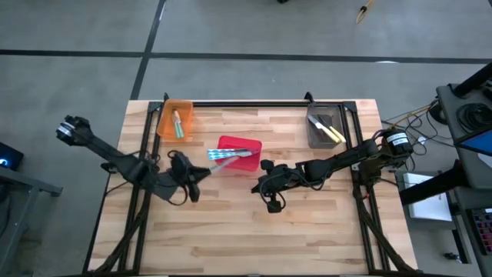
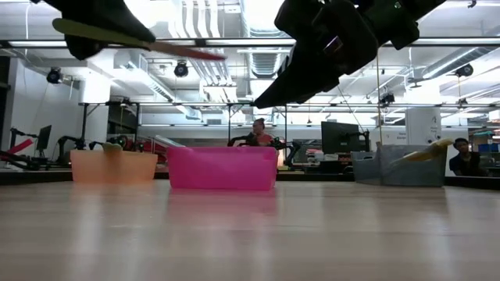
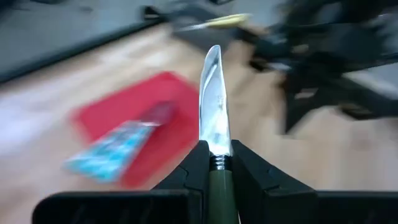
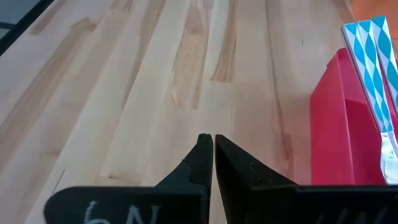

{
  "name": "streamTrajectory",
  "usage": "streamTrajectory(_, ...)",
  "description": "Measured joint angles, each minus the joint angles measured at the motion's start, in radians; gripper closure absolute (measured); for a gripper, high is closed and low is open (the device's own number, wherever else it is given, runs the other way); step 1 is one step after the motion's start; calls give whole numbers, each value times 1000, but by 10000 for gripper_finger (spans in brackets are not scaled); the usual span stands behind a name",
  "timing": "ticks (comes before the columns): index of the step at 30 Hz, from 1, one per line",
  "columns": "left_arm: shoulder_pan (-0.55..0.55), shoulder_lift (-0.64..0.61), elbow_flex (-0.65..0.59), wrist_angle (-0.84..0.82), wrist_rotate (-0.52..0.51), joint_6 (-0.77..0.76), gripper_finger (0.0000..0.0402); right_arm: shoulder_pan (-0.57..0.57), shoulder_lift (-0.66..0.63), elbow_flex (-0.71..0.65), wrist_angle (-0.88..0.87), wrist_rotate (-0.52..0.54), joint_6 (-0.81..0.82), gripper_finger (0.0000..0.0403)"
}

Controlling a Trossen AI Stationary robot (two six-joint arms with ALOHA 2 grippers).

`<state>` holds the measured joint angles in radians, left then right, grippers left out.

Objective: Sort silverware by color (type)
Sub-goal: Put the green table knife into the orange bin

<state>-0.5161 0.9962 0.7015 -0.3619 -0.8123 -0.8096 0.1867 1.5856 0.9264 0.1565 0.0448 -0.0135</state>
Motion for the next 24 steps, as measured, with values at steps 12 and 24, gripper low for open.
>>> streamTrajectory(12,345,-11,211,-664,-30,-66,374,0,0,0,-18,0,-5,394)
streamTrajectory(24,1069,55,134,-764,124,35,374,0,0,0,-18,0,-24,394)
